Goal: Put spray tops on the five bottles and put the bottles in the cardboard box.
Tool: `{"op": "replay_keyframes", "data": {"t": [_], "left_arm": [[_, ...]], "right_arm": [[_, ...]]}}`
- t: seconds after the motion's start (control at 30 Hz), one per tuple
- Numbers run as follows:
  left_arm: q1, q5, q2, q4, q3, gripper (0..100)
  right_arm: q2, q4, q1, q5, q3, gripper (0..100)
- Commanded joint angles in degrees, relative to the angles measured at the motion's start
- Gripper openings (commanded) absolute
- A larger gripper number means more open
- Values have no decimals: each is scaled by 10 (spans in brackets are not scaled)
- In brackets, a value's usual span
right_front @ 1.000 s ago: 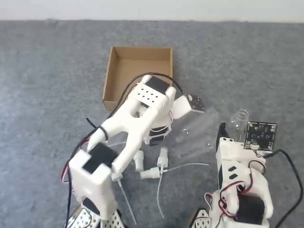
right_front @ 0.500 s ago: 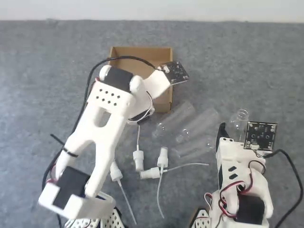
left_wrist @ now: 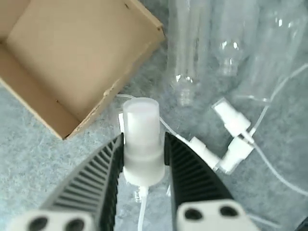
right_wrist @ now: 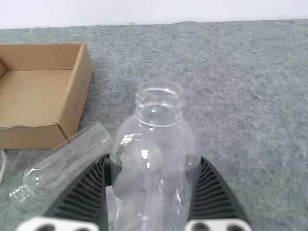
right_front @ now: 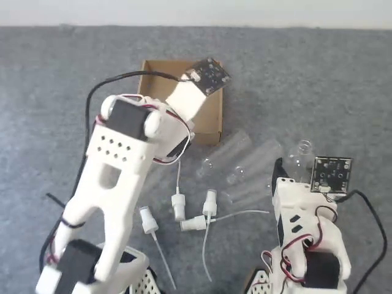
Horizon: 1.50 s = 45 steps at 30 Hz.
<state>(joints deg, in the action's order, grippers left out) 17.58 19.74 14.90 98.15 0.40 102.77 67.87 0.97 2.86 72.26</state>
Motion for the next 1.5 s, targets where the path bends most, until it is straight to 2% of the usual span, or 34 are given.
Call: {"op": "replay_keyframes", "data": {"t": [0.0,0.3,0.6,0.8,0.93,1.07,1.23,1.47], "left_arm": [[-1,-55,62,-32,-28,13],[-1,-133,136,-75,-27,13],[-3,-198,193,-96,-20,13],[-4,-200,263,-148,44,13],[-4,-202,320,-183,91,13],[-11,-240,358,-207,118,13],[-48,-268,394,-227,130,13],[-49,-285,440,-243,132,13]], "right_arm": [[8,-32,29,1,10,43],[8,-101,116,0,45,41],[8,-130,183,-40,46,41],[7,-199,225,-42,46,40],[1,-266,284,-42,57,40],[1,-338,337,-70,103,40],[7,-380,353,-83,163,40],[7,-393,380,-82,188,40]]}}
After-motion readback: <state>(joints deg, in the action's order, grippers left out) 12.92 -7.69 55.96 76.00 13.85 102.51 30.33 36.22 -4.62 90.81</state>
